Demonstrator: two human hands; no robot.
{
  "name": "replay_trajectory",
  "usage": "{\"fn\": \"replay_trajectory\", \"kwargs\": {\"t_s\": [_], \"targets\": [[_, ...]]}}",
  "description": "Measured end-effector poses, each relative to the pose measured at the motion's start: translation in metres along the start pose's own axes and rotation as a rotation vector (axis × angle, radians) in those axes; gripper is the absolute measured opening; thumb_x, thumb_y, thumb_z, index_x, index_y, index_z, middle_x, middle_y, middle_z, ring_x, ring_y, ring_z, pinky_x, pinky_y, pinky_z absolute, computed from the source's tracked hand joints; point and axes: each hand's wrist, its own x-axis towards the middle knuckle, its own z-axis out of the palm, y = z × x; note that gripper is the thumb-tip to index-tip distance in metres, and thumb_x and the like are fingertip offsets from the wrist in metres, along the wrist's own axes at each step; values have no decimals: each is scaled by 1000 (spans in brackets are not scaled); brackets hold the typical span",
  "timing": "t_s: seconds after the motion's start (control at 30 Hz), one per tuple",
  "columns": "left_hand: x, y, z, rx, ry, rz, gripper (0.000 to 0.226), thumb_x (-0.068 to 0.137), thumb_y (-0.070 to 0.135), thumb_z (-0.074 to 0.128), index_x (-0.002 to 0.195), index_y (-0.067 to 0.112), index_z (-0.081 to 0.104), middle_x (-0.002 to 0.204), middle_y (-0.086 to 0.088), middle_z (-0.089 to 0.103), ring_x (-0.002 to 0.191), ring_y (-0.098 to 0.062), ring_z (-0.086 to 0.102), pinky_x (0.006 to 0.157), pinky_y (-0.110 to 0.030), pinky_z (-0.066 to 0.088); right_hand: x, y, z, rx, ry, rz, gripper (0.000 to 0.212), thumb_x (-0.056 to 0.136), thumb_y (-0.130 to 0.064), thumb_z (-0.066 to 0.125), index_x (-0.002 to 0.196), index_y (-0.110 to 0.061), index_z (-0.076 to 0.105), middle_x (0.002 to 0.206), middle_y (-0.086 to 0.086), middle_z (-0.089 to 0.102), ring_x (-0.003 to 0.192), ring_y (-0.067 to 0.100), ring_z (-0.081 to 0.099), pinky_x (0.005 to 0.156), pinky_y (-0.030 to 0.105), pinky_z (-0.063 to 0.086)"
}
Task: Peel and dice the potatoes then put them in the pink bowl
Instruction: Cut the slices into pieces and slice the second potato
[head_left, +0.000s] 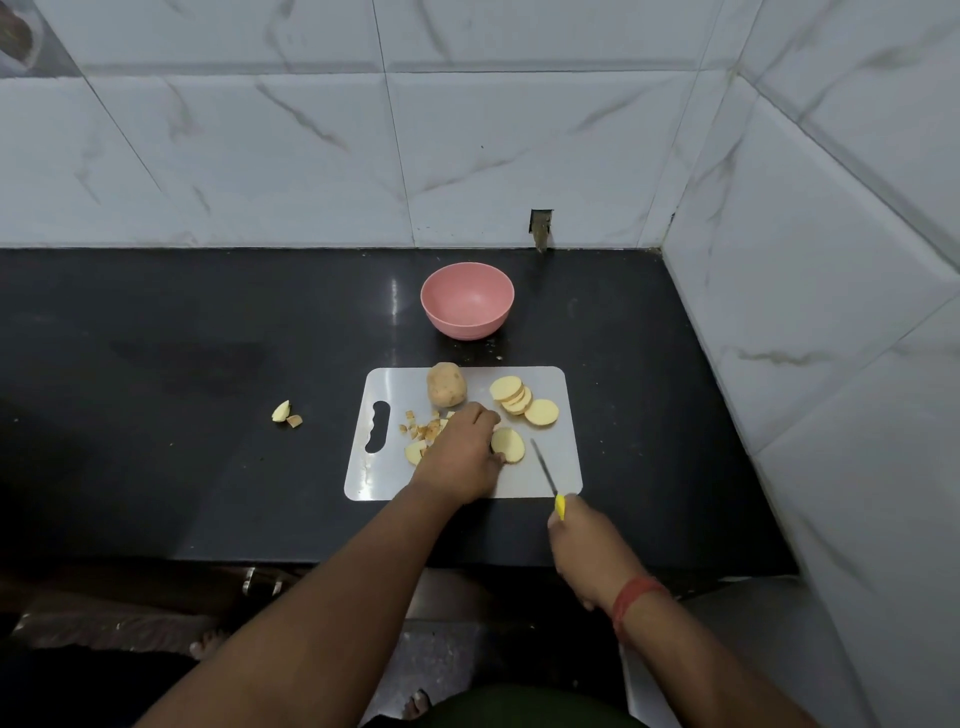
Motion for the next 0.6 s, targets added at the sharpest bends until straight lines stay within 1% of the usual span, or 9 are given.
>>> {"fn": "replay_trajectory", "kwargs": {"t_s": [0.07, 0.13, 0.2, 0.27, 0.4, 0.5, 0.6], "targets": [[3, -4, -4, 102, -58, 164, 57, 85, 10, 64, 139, 12, 50, 135, -7, 47, 119, -26, 49, 95, -41, 49, 4, -3, -6, 65, 58, -18, 21, 101, -28, 32, 104, -14, 47, 92, 12, 62, 72, 29, 63, 47, 34, 52], [8, -7, -9, 214, -151, 281, 64, 84, 5, 61, 145, 18, 47, 143, -7, 44, 123, -27, 45, 95, -43, 50, 10, -7, -11, 117, 75, -20, 21, 101, -29, 32, 105, -16, 47, 93, 12, 61, 66, 24, 59, 43, 29, 48], [14, -6, -16, 294, -259, 343, 63, 88, 5, 59, 147, 23, 46, 150, -6, 40, 128, -27, 42, 101, -44, 46, 12, -10, -13, 155, 59, -23, 20, 100, -29, 32, 105, -17, 47, 93, 12, 61, 63, 22, 56, 42, 26, 44], [20, -4, -22, 370, -321, 370, 57, 94, 7, 57, 147, 26, 46, 150, -5, 39, 128, -26, 41, 102, -43, 44, 12, -11, -13, 164, 51, -21, 18, 100, -28, 32, 104, -18, 47, 91, 12, 60, 63, 22, 54, 42, 25, 43], [24, -5, -22, 416, -299, 335, 48, 98, 18, 56, 145, 24, 48, 137, -4, 46, 119, -25, 45, 96, -41, 45, 10, -8, -11, 120, 31, -30, 18, 102, -27, 32, 105, -17, 46, 90, 10, 60, 60, 20, 54, 42, 24, 42], [21, -6, -18, 379, -255, 224, 49, 97, 26, 58, 145, 21, 47, 131, -4, 47, 117, -24, 47, 97, -40, 45, 11, -6, -11, 78, 14, 7, 19, 103, -28, 32, 110, -18, 46, 92, 9, 60, 62, 19, 56, 44, 24, 44], [16, -3, -13, 322, -200, 106, 45, 96, 31, 58, 138, 18, 51, 128, -4, 48, 116, -23, 49, 97, -39, 48, 16, -5, -10, 7, -10, 44, 17, 102, -25, 35, 111, -15, 46, 95, 12, 63, 63, 22, 59, 44, 26, 46]]}}
